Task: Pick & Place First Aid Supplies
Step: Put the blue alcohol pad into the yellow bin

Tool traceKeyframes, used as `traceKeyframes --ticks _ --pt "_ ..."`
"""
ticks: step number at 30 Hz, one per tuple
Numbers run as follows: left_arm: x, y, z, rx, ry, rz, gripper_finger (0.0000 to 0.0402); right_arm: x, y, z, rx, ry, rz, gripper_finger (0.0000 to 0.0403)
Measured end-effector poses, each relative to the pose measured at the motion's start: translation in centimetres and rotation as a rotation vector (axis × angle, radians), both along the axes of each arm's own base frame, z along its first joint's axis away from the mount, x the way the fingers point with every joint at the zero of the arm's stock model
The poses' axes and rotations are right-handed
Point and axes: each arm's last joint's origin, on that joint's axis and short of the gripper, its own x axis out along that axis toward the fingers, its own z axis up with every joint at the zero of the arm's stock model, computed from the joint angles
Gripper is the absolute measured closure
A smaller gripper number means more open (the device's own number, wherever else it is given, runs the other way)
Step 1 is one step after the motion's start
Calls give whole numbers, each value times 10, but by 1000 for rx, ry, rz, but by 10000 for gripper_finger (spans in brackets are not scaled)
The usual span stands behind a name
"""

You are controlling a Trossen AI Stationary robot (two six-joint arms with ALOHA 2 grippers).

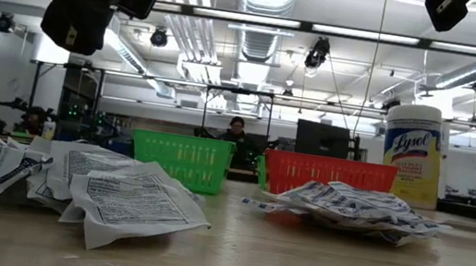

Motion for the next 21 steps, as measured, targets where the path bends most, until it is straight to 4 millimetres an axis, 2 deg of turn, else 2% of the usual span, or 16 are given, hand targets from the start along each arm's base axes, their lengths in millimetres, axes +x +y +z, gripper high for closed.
traceKeyframes --ticks 7,21 --pt "4 -5 -6 -54 42 -43 401 0 0 0 0 0 0 374" --pt "13 -7 -22 -70 131 -8 401 0 0 0 -1 0 -5 374"
